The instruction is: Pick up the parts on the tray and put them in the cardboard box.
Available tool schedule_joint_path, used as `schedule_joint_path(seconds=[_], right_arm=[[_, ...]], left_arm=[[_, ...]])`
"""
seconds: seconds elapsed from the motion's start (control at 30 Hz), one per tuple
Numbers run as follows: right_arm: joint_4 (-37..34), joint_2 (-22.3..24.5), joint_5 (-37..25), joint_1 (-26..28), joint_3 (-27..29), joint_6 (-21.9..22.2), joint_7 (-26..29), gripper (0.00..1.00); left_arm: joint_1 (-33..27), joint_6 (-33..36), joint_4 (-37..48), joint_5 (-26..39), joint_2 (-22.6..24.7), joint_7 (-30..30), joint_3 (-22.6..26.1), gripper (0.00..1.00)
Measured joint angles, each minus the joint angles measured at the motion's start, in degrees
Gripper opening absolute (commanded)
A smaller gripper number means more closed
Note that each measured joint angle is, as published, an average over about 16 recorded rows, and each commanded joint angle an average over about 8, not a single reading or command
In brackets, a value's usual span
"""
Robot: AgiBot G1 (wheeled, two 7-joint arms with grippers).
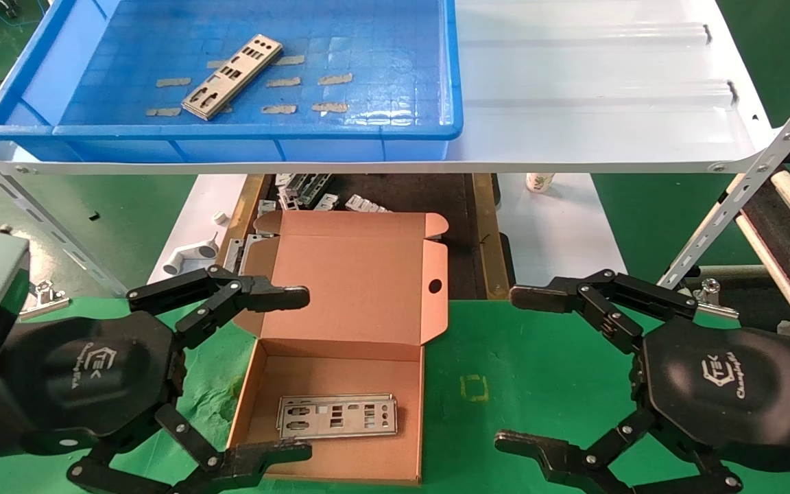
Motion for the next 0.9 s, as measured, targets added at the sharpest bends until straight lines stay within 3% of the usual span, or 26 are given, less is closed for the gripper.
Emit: schedule_joint_path(seconds=[0.9], right_arm=[[0.0,0.0,0.0,0.0,0.0,0.0,0.0,1.00]], left_arm=[[0.0,0.0,0.0,0.0,0.0,0.0,0.0,1.00]])
